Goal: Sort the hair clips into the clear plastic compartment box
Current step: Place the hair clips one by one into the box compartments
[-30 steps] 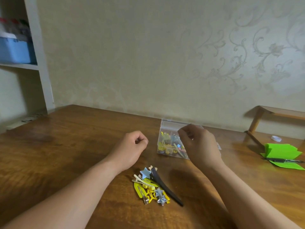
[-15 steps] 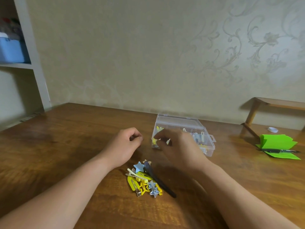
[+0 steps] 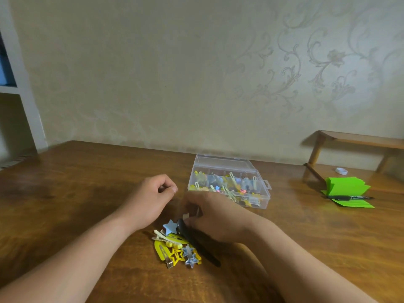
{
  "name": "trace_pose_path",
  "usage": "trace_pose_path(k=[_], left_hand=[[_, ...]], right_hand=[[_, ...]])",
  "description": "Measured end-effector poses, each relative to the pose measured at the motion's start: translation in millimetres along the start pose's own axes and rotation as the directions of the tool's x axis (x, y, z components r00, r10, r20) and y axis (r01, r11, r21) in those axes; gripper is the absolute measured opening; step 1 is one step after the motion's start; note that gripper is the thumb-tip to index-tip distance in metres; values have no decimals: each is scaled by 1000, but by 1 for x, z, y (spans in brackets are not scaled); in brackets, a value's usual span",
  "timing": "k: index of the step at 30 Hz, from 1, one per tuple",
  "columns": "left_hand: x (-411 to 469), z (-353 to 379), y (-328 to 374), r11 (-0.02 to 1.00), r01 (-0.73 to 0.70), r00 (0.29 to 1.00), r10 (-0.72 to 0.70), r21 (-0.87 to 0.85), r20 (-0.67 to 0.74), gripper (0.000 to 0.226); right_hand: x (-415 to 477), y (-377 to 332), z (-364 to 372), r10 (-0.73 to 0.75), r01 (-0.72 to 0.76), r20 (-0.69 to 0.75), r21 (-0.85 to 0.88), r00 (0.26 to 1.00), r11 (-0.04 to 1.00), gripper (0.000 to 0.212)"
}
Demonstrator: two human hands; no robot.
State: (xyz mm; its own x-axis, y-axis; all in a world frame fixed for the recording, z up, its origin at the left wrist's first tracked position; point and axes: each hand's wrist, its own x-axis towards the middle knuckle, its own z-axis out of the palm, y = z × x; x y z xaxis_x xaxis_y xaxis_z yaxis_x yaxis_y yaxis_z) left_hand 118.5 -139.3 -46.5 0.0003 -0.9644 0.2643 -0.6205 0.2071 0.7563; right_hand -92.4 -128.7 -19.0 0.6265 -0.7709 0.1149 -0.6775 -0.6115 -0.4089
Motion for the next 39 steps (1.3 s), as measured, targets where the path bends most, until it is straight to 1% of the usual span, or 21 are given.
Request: trace_pose_path(k=[2,3,5,7,9,10,12,14,16,23,28,30,32,35,37,39], left_hand=[[0,0,1,1000,7,1000,-7,-1,1,18],[0,0,2,1000,9,1000,-8,7,0,17],[0,0,3,999,10,1000,-10,35,-3,16],[0,0,3,999,2,1000,-1,34,-4,16],[-1,0,3,1000,2,1000,-3,18,6,17],[-1,0,3,1000,5,1000,-5,15,14,17],[-2,0,3,1000,4,999,-4,16,32,17],[-1,0,3,1000,0,999,-1,21,38,17],[0,0,2,1000,-1,999,0,22,33,17],[-1,0,1,1000,3,1000,-3,10,31,17],[-2,0,3,1000,8,1000,-8,-2,27,17],[-2,-1,4,1000,13,999,-13,1,29,17],[-2,-1,5,1000,11,1000,-11,1,26,17],[-3,-1,5,1000,8,1000,-8,6,14,16],[-2,-1,5,1000,4,1000,-4,23,7,16],[-1,-1,3,999,4,1000,-4,44,3,15]], right_hand=[[-1,1,-5,7,-6,-29,35,1000,999,15],[-1,3,-12,12,-7,-79,56,997,998,15],[-4,11,-32,64,-35,-254,117,965,993,13],[-11,33,-59,196,-129,-419,183,887,975,6],[-24,63,-78,330,-274,-512,184,793,944,5],[-30,78,-82,379,-347,-533,166,756,923,6],[-37,100,-81,448,-453,-522,127,726,882,8],[-37,112,-74,477,-505,-487,84,731,859,11],[-34,115,-69,482,-534,-482,34,732,845,15],[-31,117,-64,498,-577,-490,-13,715,816,18],[-31,112,-65,456,-557,-565,-7,688,831,19],[-29,105,-65,421,-529,-585,-16,693,849,19],[-26,94,-64,381,-474,-587,-5,714,881,17],[-21,65,-57,281,-320,-556,28,783,947,14],[-18,42,-51,183,-213,-487,-7,854,977,11],[-13,22,-42,130,-151,-322,-42,938,988,11]])
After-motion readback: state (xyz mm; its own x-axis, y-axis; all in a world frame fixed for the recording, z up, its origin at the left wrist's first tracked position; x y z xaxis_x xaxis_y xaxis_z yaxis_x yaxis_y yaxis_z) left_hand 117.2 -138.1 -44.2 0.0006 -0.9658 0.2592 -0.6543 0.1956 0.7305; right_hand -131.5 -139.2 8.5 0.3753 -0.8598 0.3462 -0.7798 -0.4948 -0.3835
